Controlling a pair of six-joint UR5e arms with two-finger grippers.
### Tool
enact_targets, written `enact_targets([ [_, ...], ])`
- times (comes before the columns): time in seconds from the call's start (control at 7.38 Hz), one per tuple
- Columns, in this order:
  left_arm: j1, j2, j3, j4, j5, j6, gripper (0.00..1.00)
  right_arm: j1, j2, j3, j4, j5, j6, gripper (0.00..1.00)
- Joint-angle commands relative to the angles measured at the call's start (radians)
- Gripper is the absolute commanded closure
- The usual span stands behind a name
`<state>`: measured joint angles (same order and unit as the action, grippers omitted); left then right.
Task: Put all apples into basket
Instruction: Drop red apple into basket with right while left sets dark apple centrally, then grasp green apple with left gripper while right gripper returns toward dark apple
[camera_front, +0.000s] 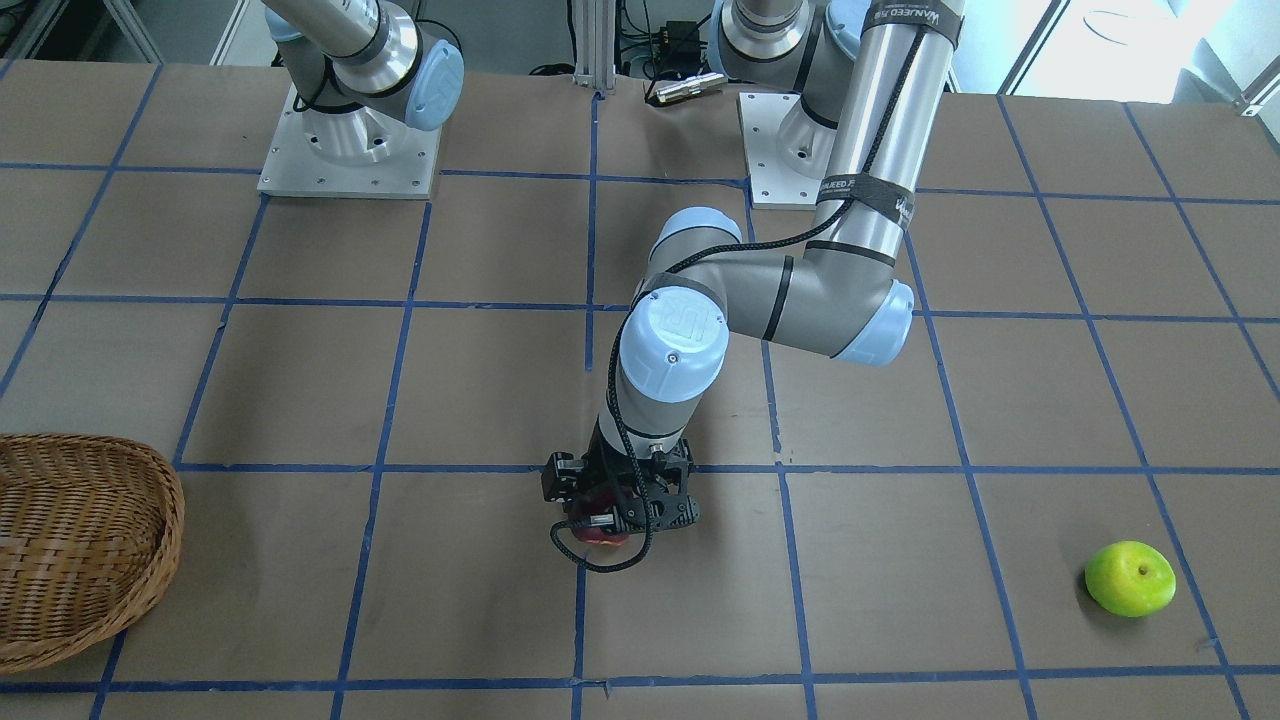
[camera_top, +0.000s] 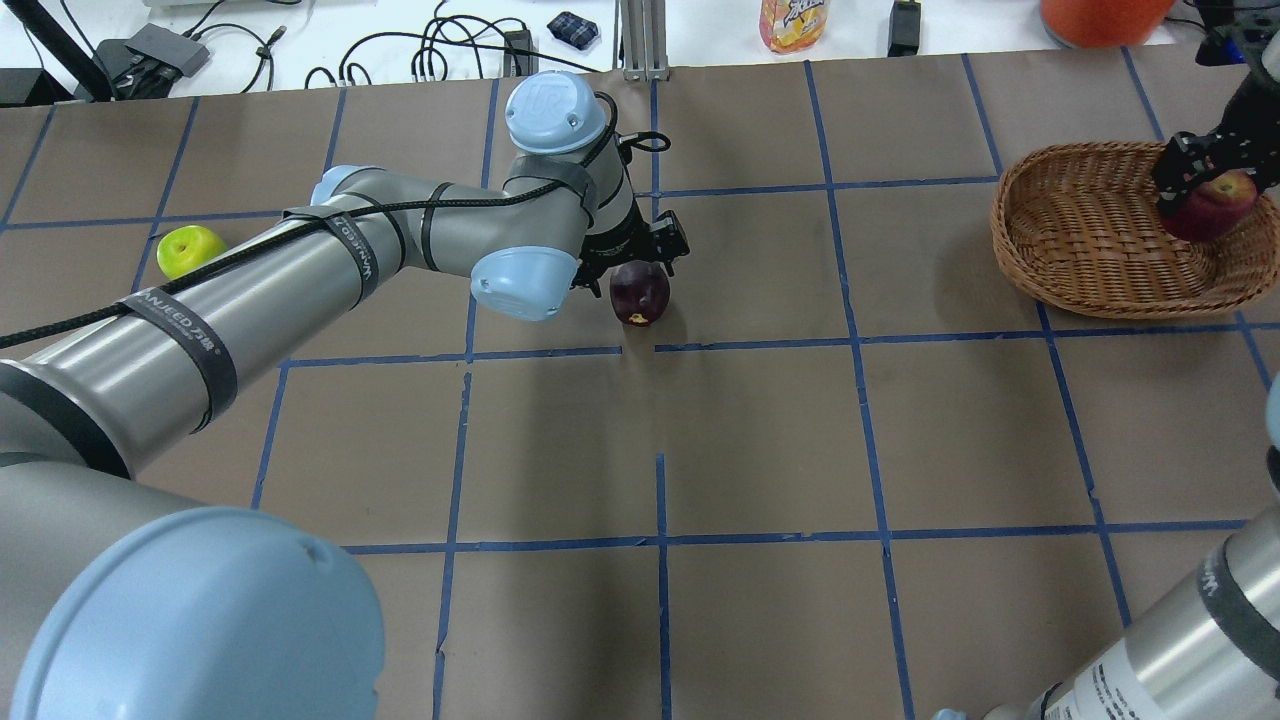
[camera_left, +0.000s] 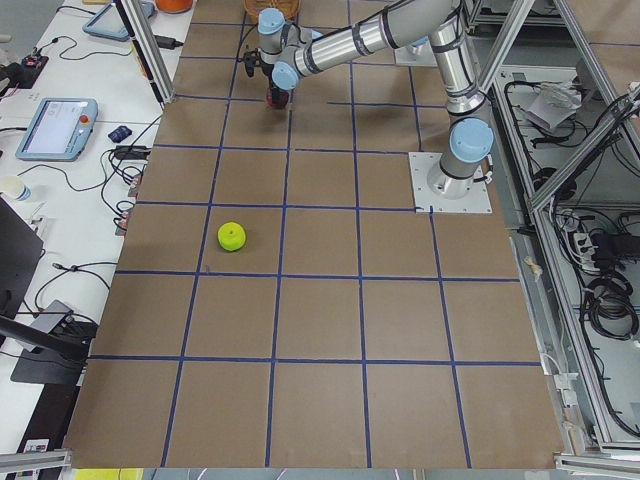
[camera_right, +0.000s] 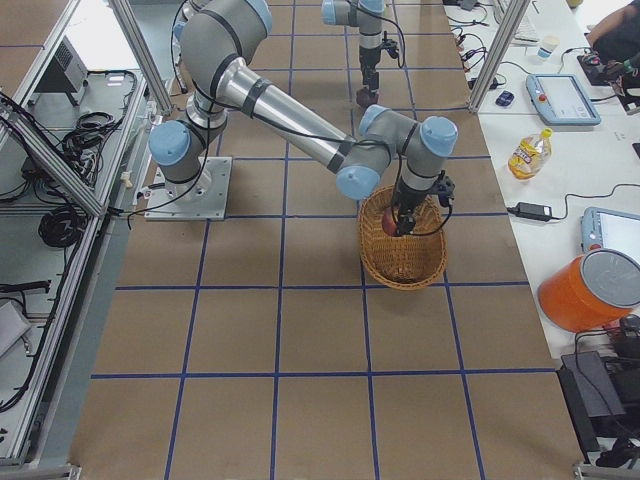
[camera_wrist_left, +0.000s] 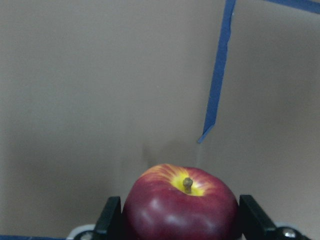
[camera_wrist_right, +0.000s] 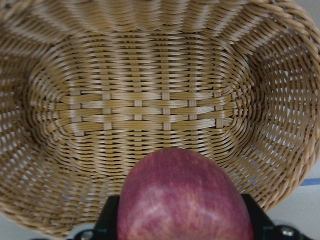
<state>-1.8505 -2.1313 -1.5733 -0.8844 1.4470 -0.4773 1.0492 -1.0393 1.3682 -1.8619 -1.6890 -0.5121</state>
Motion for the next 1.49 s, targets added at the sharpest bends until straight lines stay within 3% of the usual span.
enact_targets([
  [0.0,0.089,0.057,0.050,-0.027,-0.003,0.135,0.00,-0.053,0.092,0.000,-0.174,-0.005,-0.127,1.00],
  [0.27,0.346,0.094,0.178,-0.279,-0.078,0.494,0.00,-0.063,0.125,0.002,-0.195,-0.003,-0.126,1.00],
  [0.41,0.481,0.082,0.234,-0.351,-0.057,0.708,0.00,-0.063,0.127,0.002,-0.197,0.000,-0.131,0.40],
  [0.54,0.607,0.041,0.280,-0.413,0.007,0.903,0.00,-0.063,0.122,-0.001,-0.189,-0.003,-0.123,0.00],
  [0.81,0.721,-0.053,0.294,-0.397,0.039,1.077,0.00,-0.055,0.075,-0.012,-0.133,0.003,-0.121,0.00],
  [0.95,0.756,-0.123,0.297,-0.327,0.047,1.104,0.00,-0.038,0.015,-0.012,-0.044,0.014,-0.109,0.00],
  [1.22,0.778,-0.150,0.302,-0.269,0.153,1.144,0.00,0.094,-0.077,-0.011,0.074,0.034,-0.041,0.00],
  [1.35,0.784,-0.153,0.308,-0.271,0.154,1.190,0.00,0.170,-0.115,-0.011,0.136,0.034,0.049,0.00],
])
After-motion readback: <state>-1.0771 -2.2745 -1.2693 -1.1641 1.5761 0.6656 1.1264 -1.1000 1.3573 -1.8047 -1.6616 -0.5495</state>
